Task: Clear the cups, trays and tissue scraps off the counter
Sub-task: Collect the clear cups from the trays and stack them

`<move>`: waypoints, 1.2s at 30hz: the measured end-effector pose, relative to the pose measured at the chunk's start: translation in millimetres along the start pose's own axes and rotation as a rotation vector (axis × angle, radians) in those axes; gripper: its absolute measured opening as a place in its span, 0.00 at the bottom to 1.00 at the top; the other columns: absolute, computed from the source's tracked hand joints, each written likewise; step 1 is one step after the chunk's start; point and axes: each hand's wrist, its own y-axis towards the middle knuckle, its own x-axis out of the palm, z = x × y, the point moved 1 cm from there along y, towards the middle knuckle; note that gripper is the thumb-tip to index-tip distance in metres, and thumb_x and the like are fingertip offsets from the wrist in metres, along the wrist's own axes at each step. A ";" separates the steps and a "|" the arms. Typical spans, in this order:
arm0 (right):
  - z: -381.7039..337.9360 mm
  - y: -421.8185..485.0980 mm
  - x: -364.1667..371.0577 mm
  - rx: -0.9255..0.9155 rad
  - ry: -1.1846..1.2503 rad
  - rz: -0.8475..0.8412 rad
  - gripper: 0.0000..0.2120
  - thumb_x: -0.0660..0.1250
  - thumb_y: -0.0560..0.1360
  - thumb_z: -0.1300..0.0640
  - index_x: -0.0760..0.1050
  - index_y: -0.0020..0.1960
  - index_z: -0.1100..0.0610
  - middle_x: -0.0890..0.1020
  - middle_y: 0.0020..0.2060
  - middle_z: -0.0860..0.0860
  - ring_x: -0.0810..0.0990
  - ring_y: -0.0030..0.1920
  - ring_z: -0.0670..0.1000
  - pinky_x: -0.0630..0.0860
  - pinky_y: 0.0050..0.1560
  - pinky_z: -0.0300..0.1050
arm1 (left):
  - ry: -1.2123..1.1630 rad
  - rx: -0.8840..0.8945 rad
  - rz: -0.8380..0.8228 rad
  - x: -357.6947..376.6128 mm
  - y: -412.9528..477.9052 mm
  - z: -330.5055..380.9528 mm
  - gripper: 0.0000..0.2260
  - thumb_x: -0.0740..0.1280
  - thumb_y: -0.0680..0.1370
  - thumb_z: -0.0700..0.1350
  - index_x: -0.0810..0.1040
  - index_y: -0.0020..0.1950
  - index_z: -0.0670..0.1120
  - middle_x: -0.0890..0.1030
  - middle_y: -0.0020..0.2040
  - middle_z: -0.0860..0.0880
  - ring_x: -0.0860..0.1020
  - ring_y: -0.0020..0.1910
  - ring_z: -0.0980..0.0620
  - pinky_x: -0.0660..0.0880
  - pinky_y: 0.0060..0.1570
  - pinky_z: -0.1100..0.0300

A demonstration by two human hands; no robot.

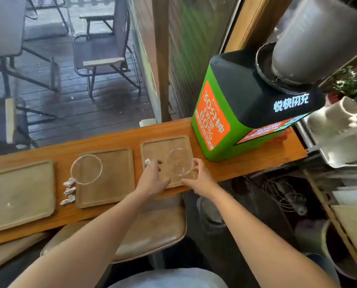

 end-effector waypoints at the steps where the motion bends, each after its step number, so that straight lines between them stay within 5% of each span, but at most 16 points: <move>1: -1.9 1.7 -1.7 -0.017 0.044 -0.009 0.41 0.77 0.69 0.51 0.57 0.74 0.46 0.70 0.68 0.51 0.72 0.65 0.54 0.77 0.61 0.59 | -0.046 0.010 0.001 0.2 4.3 3.0 0.30 0.75 0.71 0.48 0.66 0.70 0.48 0.76 0.63 0.46 0.77 0.59 0.48 0.76 0.56 0.53; 6: -7.7 0.9 -5.8 -0.021 0.134 -0.039 0.38 0.76 0.71 0.51 0.59 0.74 0.45 0.73 0.65 0.48 0.74 0.64 0.52 0.78 0.60 0.61 | -0.191 0.028 -0.063 -3.1 6.2 17.6 0.32 0.76 0.72 0.48 0.65 0.72 0.54 0.74 0.68 0.50 0.80 0.57 0.43 0.79 0.56 0.42; 12: -39.4 -4.7 -9.0 -0.180 0.099 -0.008 0.33 0.76 0.71 0.49 0.63 0.70 0.43 0.76 0.63 0.47 0.79 0.58 0.51 0.80 0.54 0.53 | -0.290 0.093 0.004 -33.1 -5.4 21.6 0.29 0.75 0.73 0.48 0.67 0.71 0.57 0.74 0.63 0.57 0.82 0.47 0.52 0.82 0.49 0.51; 15: -67.7 -11.8 -5.8 -0.256 0.092 0.002 0.37 0.76 0.66 0.39 0.62 0.69 0.39 0.73 0.63 0.43 0.81 0.54 0.48 0.83 0.50 0.51 | -0.356 0.146 0.051 -60.8 -16.7 24.2 0.27 0.75 0.73 0.48 0.68 0.69 0.56 0.74 0.63 0.60 0.83 0.40 0.56 0.83 0.42 0.57; 20: -131.5 -25.7 23.1 -0.434 0.070 -0.029 0.40 0.72 0.55 0.24 0.61 0.62 0.32 0.71 0.54 0.30 0.81 0.48 0.34 0.80 0.38 0.33 | -0.415 0.215 0.207 -122.5 -47.5 6.6 0.27 0.76 0.72 0.49 0.70 0.69 0.54 0.76 0.62 0.56 0.84 0.43 0.53 0.83 0.43 0.54; 26: -192.9 -38.2 78.8 -0.569 0.061 -0.159 0.32 0.77 0.61 0.36 0.62 0.57 0.30 0.74 0.53 0.35 0.83 0.46 0.38 0.80 0.38 0.33 | -0.391 0.226 0.426 -178.5 -86.2 -39.8 0.29 0.77 0.70 0.50 0.70 0.69 0.52 0.77 0.59 0.58 0.82 0.46 0.59 0.82 0.42 0.61; 31: -208.5 -45.7 120.8 -0.617 0.002 -0.192 0.34 0.80 0.65 0.46 0.65 0.64 0.40 0.74 0.54 0.35 0.84 0.44 0.40 0.83 0.41 0.39 | -0.396 0.244 0.542 -191.3 -107.9 -77.0 0.32 0.76 0.68 0.54 0.66 0.68 0.59 0.74 0.56 0.66 0.81 0.48 0.62 0.81 0.40 0.65; 36: -203.9 -40.2 145.5 -0.593 -0.090 -0.175 0.35 0.80 0.65 0.46 0.63 0.64 0.39 0.72 0.55 0.36 0.84 0.42 0.40 0.83 0.44 0.40 | -0.295 0.205 0.590 -176.8 -101.3 -110.3 0.35 0.75 0.68 0.58 0.68 0.72 0.51 0.77 0.59 0.56 0.80 0.50 0.57 0.81 0.44 0.62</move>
